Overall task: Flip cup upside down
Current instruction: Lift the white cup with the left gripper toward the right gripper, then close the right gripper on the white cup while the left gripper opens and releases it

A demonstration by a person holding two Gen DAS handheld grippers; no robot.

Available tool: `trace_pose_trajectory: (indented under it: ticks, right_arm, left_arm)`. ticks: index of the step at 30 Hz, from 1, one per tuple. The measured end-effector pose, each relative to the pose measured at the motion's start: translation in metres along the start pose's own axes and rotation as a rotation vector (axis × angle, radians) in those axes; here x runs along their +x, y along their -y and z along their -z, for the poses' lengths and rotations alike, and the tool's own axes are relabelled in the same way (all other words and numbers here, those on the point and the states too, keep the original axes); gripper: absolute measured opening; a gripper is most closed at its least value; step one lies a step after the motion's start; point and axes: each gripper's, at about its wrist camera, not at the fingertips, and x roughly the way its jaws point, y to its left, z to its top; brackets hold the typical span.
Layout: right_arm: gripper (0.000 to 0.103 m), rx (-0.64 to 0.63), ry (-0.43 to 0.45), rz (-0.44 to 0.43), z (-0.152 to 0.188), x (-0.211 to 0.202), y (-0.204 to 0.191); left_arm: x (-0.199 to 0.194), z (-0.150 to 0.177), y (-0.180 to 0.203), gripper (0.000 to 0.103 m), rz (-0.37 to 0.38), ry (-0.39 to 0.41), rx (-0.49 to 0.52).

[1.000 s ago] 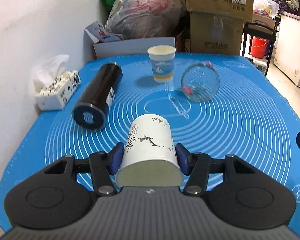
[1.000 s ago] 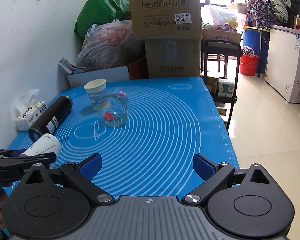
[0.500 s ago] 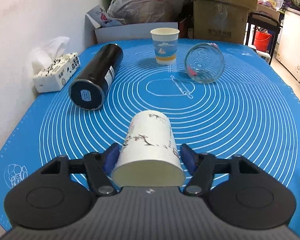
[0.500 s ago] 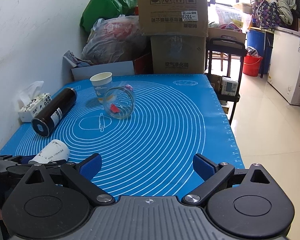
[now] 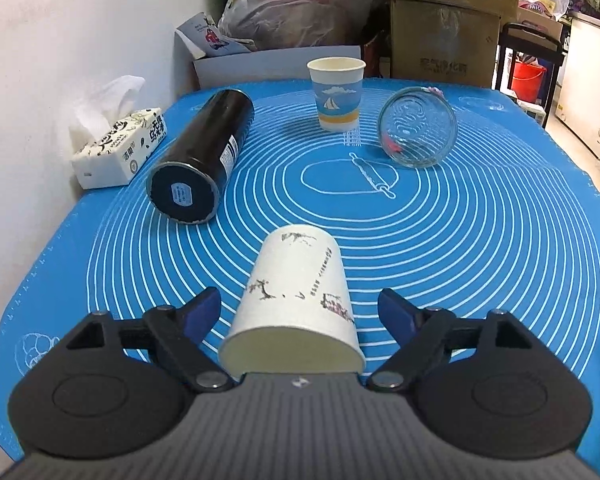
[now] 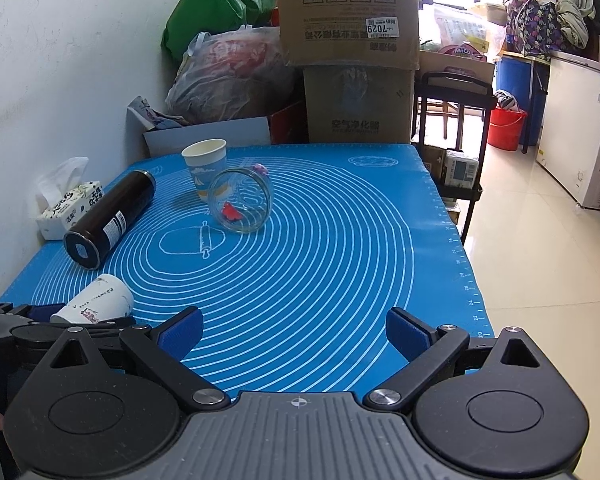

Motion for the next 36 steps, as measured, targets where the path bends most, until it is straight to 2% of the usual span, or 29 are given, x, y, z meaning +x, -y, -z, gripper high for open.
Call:
trace_pose_trajectory:
  ticks: [8, 14, 17, 22, 28, 36]
  right_arm:
    - [0.1, 0.0, 0.001, -0.004, -0.001, -0.001, -0.002]
    - [0.1, -0.007, -0.002, -0.019, -0.003, -0.004, -0.008]
    - [0.1, -0.015, -0.002, -0.029, -0.005, -0.007, -0.012]
    - [0.103, -0.035, -0.001, -0.062, -0.009, -0.013, -0.025]
    - [0.103, -0.046, -0.017, -0.09, -0.016, -0.015, -0.044]
    - [0.103, -0.057, -0.055, -0.116, -0.023, -0.006, -0.076]
  left_arm:
    - [-0.009, -0.008, -0.005, 0.086, -0.009, 0.026, 0.0]
    - [-0.03, -0.015, -0.01, 0.091, 0.003, 0.066, 0.006]
    - [-0.045, -0.02, -0.015, 0.097, 0.008, 0.097, 0.007]
    - [-0.064, -0.027, -0.027, 0.098, 0.009, 0.138, 0.014]
    - [-0.072, -0.031, -0.055, 0.098, -0.012, 0.155, -0.012]
    - [-0.059, -0.03, -0.1, 0.098, -0.054, 0.13, -0.05]
